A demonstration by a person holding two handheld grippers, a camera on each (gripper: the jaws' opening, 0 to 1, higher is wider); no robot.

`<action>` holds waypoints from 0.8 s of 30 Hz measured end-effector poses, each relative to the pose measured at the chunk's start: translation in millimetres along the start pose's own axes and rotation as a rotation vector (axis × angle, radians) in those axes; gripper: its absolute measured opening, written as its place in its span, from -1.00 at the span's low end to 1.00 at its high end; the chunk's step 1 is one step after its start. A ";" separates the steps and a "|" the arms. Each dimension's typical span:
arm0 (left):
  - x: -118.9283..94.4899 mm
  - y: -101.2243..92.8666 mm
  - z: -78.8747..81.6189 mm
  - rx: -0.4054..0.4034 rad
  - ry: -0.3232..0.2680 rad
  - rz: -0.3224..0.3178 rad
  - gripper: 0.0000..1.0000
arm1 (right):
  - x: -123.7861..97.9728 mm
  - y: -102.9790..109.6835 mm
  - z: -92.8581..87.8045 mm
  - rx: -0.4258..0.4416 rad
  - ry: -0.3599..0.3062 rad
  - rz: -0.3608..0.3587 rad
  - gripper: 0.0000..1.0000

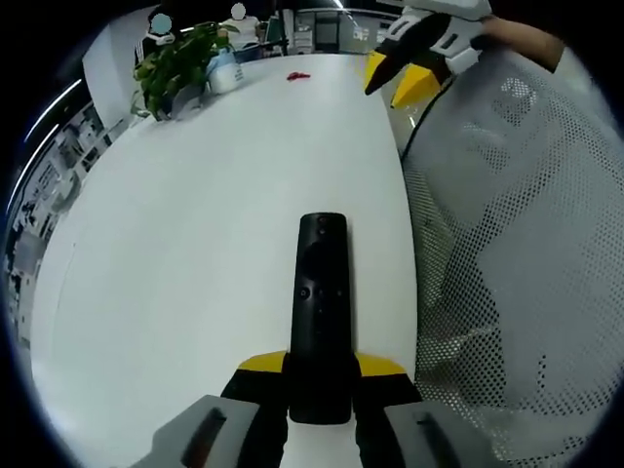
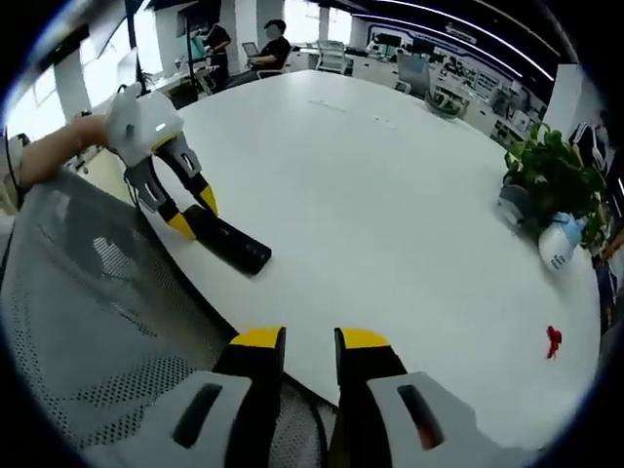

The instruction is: Press the specified remote control buttons in sequence, fully releasing each button before pressing the next.

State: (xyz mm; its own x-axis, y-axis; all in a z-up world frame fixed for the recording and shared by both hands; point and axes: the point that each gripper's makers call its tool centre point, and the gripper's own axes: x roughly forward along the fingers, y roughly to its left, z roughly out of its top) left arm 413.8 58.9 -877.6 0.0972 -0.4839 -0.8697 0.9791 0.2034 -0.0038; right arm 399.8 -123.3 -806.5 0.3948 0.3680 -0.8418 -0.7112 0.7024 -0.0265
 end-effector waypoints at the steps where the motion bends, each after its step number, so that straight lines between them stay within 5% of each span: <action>1: 0.2 0.4 0.0 0.003 -0.006 -0.005 -0.51 | 1.3 4.5 -2.6 -0.025 0.029 0.024 -0.74; 6: 0.1 -0.6 0.9 0.050 -0.060 -0.028 -0.51 | 10.2 11.6 10.6 -0.092 0.065 0.059 -1.00; 15: 0.6 -0.6 2.7 0.056 -0.112 -0.043 -0.51 | 46.2 37.3 27.0 -0.167 0.096 0.186 -1.00; 24: 0.7 -0.2 3.9 0.052 -0.124 -0.045 -0.51 | 67.2 37.2 35.8 -0.228 0.122 0.221 -1.00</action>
State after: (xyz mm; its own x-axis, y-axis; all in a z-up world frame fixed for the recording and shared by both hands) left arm 414.4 55.2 -876.3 0.0712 -0.5939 -0.8014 0.9906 0.1361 -0.0129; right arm 420.6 -50.6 -844.7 0.1535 0.4110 -0.8986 -0.8892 0.4542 0.0558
